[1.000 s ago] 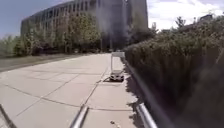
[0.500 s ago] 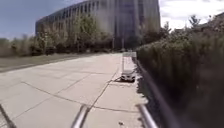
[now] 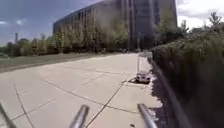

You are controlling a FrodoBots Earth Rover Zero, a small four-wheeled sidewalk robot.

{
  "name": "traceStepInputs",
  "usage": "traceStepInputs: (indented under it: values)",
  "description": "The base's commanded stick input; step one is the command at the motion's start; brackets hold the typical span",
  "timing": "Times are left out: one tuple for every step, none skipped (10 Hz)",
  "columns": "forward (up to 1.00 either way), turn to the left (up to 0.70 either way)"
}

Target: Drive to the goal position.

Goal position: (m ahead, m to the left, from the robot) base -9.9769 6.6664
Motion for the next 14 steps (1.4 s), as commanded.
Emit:
traceStepInputs:
  values:
    - [0.0, 0.7]
    - [0.0, 0.7]
    - [0.0, 0.7]
    - [0.0, 0.7]
    - [0.0, 0.7]
    - [0.0, 0.7]
    - [0.0, 0.7]
    - [0.0, 0.7]
    - [0.0, 0.7]
    - [0.0, 0.7]
    - [0.0, 0.7]
    - [0.0, 0.7]
    - [0.0, 0.7]
    - [0.0, 0.7]
